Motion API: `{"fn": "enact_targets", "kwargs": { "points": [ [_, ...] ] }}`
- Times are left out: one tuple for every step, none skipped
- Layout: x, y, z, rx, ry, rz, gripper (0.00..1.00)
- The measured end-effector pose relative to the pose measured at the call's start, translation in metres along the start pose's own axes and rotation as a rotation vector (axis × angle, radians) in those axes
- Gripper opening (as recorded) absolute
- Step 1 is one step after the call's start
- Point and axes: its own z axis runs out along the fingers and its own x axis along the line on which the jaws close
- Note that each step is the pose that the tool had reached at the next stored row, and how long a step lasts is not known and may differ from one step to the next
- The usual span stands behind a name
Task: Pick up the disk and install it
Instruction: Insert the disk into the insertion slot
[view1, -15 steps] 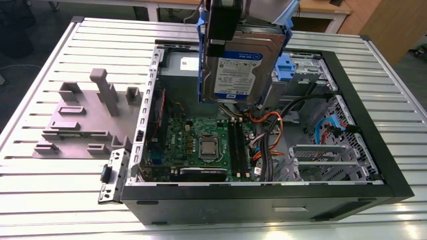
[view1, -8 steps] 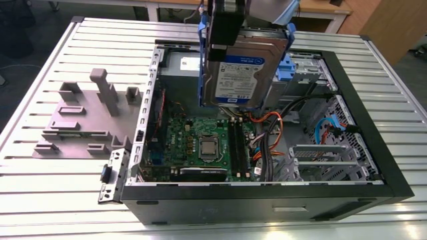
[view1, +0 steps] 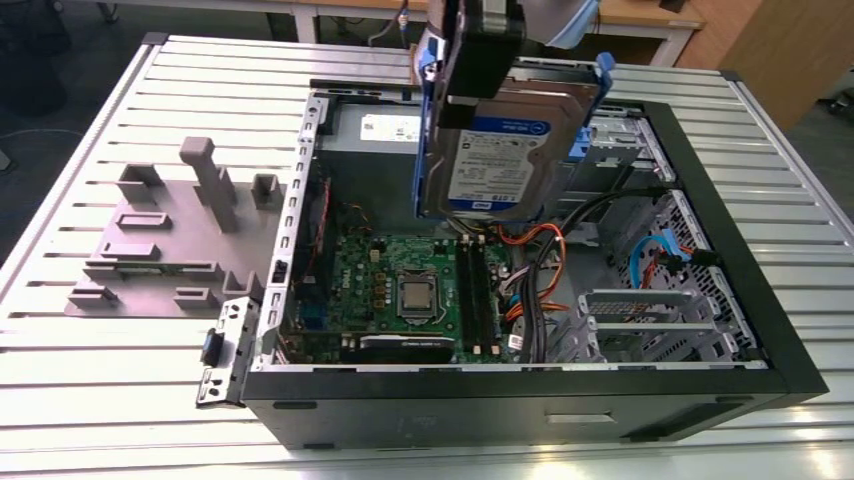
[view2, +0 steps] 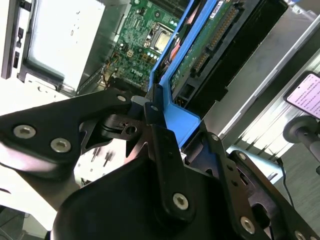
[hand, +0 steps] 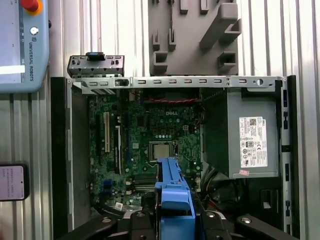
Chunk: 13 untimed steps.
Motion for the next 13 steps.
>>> {"fn": "enact_targets", "kwargs": {
  "points": [
    [0.0002, -0.0020, 0.0000, 0.0000, 0.0000, 0.000, 0.37],
    [0.0005, -0.0040, 0.0002, 0.0000, -0.0001, 0.000, 0.37],
    [0.0007, -0.0057, 0.0003, 0.0000, -0.0002, 0.000, 0.37],
    [0.0009, -0.0072, 0.0003, 0.0000, -0.0001, 0.000, 0.37],
    [0.0011, -0.0088, 0.0004, 0.0000, -0.0001, 0.000, 0.37],
    [0.0014, -0.0102, 0.0006, 0.0000, -0.0002, 0.000, 0.37],
    [0.0016, -0.0116, 0.0007, 0.0000, -0.0002, 0.000, 0.37],
    [0.0020, -0.0133, 0.0009, 0.0001, -0.0004, 0.000, 0.37],
    [0.0024, -0.0150, 0.0011, 0.0001, -0.0004, 0.000, 0.37],
    [0.0028, -0.0163, 0.0012, 0.0001, -0.0003, 0.000, 0.37],
    [0.0032, -0.0176, 0.0014, 0.0000, -0.0002, 0.000, 0.37],
    [0.0037, -0.0187, 0.0015, 0.0000, -0.0001, 0.000, 0.37],
    [0.0043, -0.0194, 0.0017, 0.0000, 0.0000, 0.000, 0.37]
  ]
}}
